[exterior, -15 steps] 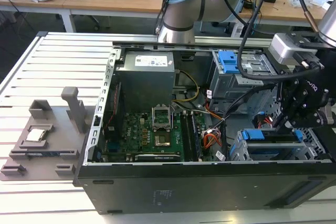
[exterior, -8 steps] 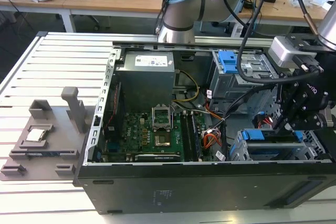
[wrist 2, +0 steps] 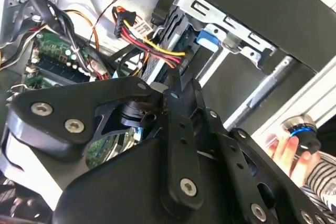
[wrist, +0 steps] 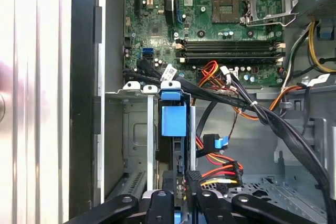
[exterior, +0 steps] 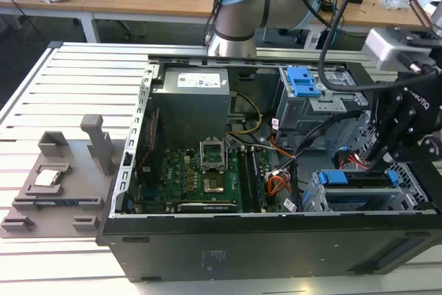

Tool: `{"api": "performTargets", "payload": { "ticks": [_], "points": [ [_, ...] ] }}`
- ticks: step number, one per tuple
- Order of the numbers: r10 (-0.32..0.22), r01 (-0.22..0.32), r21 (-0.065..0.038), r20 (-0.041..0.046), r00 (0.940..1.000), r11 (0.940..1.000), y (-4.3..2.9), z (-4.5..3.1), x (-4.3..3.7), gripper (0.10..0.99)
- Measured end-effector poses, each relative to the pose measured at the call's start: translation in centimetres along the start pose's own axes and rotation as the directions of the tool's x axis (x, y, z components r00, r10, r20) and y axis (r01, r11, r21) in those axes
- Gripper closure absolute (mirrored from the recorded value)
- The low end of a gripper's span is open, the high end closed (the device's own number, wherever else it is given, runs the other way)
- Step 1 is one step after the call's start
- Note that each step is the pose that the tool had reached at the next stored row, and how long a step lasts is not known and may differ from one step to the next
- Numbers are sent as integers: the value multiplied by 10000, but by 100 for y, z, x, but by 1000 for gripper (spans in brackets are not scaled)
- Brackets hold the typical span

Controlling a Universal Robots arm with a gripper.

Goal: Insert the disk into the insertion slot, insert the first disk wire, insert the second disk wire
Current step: 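Insert the first disk wire, then insert the second disk wire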

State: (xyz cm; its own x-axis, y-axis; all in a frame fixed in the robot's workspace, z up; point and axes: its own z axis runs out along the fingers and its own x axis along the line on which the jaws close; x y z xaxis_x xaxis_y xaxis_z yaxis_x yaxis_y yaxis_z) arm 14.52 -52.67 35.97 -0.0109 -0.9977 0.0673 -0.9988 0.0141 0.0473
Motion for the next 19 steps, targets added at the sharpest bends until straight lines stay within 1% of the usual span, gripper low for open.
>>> {"api": "performTargets", "payload": {
  "ticks": [1,2,3,12,13,14,15,16,17,18,19],
  "points": [
    [1,-1,0,-1,10000,10000,5,-62,-1,859],
    [1,-1,0,-1,10000,10000,8,-111,0,980],
    [0,0,0,0,10000,10000,9,-126,1,980],
    [0,0,0,0,10000,10000,9,-132,1,980],
    [1,-1,0,0,10000,10000,9,-133,1,914],
    [4,-4,0,-18,10000,10000,16,-136,-6,784],
    [-12,12,2,-66,10000,10000,49,-121,-69,784],
    [-21,21,3,-101,9999,10000,82,-108,-113,784],
    [-26,26,3,-122,9999,10000,100,-98,-137,784],
    [-35,35,5,-178,9998,10000,141,-80,-186,784],
    [-42,42,6,-248,9997,10000,196,-56,-244,784]
  ]
}}
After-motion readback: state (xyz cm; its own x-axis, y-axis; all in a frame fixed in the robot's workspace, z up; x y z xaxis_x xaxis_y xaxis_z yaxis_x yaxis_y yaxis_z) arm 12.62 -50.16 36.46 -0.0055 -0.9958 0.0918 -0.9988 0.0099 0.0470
